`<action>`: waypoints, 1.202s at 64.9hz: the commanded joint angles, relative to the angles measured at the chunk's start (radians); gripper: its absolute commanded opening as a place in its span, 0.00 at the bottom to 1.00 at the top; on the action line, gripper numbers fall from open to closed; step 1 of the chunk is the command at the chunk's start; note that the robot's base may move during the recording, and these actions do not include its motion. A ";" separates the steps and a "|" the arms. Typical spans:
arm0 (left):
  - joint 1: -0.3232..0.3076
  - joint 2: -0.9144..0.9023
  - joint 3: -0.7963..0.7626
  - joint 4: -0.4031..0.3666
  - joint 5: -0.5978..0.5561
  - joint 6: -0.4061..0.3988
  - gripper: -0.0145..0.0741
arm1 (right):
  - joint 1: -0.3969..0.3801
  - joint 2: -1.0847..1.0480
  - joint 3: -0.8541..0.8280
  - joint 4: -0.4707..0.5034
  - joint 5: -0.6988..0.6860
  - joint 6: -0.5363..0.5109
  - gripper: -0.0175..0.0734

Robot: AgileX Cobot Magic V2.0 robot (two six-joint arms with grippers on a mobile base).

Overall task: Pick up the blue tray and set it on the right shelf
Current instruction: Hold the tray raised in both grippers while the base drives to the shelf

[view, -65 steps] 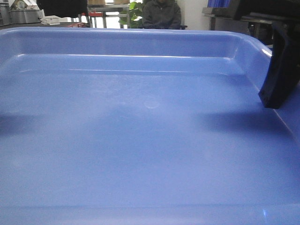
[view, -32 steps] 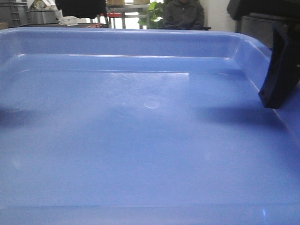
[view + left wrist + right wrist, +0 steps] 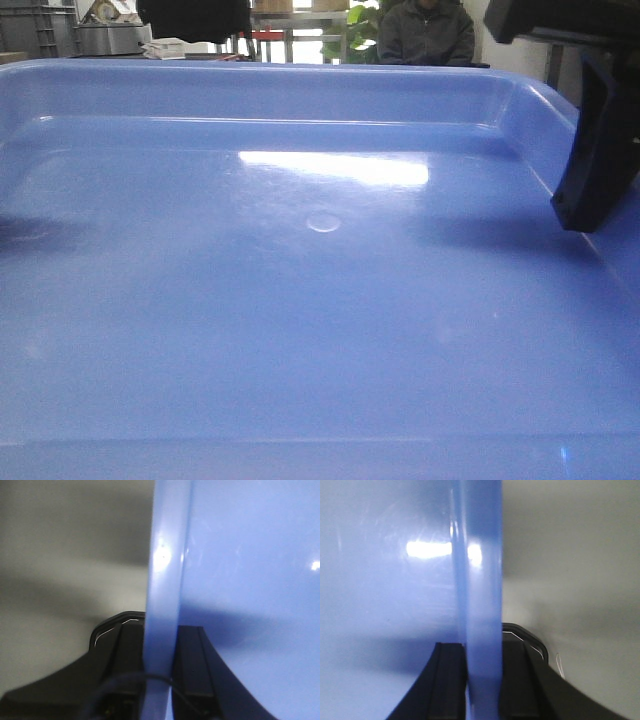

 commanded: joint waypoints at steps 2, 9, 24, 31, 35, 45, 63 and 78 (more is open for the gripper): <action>-0.005 -0.018 -0.023 0.028 -0.017 -0.033 0.15 | -0.001 -0.024 -0.028 -0.022 -0.013 0.002 0.25; -0.005 -0.018 -0.023 0.028 -0.017 -0.033 0.15 | -0.001 -0.024 -0.028 -0.022 -0.013 0.002 0.25; -0.005 -0.018 -0.023 0.028 -0.017 -0.033 0.15 | -0.001 -0.024 -0.028 -0.022 -0.013 0.002 0.25; -0.005 -0.018 -0.023 0.028 -0.017 -0.033 0.15 | -0.001 -0.024 -0.028 -0.022 -0.013 0.002 0.25; -0.005 -0.018 -0.023 0.028 -0.017 -0.033 0.15 | -0.001 -0.024 -0.028 -0.022 -0.013 0.002 0.25; -0.005 -0.018 -0.023 0.028 -0.017 -0.033 0.15 | -0.001 -0.024 -0.028 -0.022 -0.013 0.002 0.25; -0.005 -0.018 -0.023 0.028 -0.017 -0.033 0.15 | -0.001 -0.024 -0.028 -0.022 -0.013 0.002 0.25; -0.005 -0.018 -0.023 0.028 -0.017 -0.033 0.15 | -0.001 -0.024 -0.028 -0.022 -0.013 0.002 0.25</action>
